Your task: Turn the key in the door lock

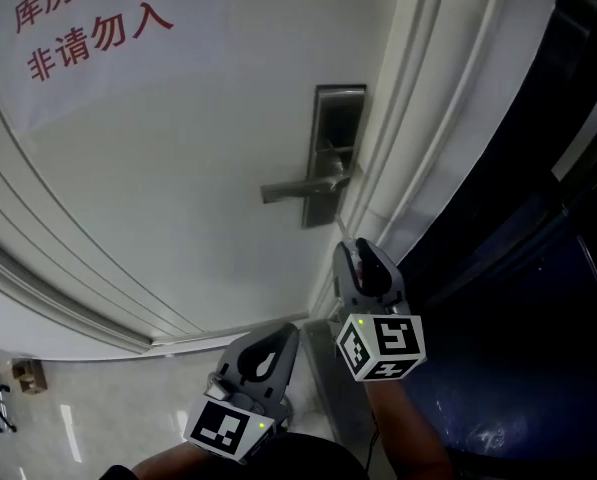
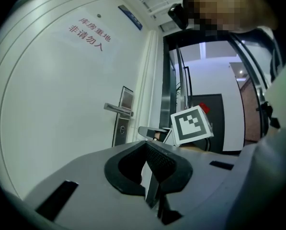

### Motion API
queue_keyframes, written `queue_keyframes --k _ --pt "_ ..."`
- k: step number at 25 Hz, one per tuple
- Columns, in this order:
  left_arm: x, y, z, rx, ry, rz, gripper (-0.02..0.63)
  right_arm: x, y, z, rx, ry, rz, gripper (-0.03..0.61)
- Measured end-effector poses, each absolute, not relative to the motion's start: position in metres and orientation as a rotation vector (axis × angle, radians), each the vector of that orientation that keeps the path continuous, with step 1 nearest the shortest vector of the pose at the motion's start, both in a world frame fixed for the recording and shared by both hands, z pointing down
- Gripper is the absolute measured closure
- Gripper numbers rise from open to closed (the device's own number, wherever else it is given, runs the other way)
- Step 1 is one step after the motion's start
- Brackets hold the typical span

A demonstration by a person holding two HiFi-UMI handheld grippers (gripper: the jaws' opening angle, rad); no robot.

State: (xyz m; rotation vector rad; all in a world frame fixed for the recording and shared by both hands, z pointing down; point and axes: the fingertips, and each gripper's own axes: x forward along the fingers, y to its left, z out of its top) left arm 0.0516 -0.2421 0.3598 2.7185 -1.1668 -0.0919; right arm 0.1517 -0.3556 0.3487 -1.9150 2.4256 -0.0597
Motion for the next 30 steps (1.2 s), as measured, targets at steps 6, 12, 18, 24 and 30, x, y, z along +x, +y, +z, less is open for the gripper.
queue_keyframes --k 6,12,18,24,30 --pt "0.045 -0.269 0.366 2.707 -1.176 -0.075 0.611 0.149 -0.391 0.357 -1.932 2.426 -0.064 0.453" --pt "0.044 -0.283 0.370 2.697 -1.171 -0.064 0.611 0.149 -0.407 0.361 -1.939 2.428 -0.074 0.453" --pt "0.045 -0.291 0.374 2.691 -1.169 -0.054 0.611 0.149 -0.414 0.363 -1.921 2.425 -0.103 0.453" --pt "0.043 -0.295 0.373 2.692 -1.177 -0.063 0.611 0.147 -0.420 0.365 -1.914 2.422 -0.123 0.453" --pt "0.039 -0.298 0.375 2.679 -1.187 -0.059 0.611 0.148 -0.425 0.365 -1.938 2.414 -0.109 0.453"
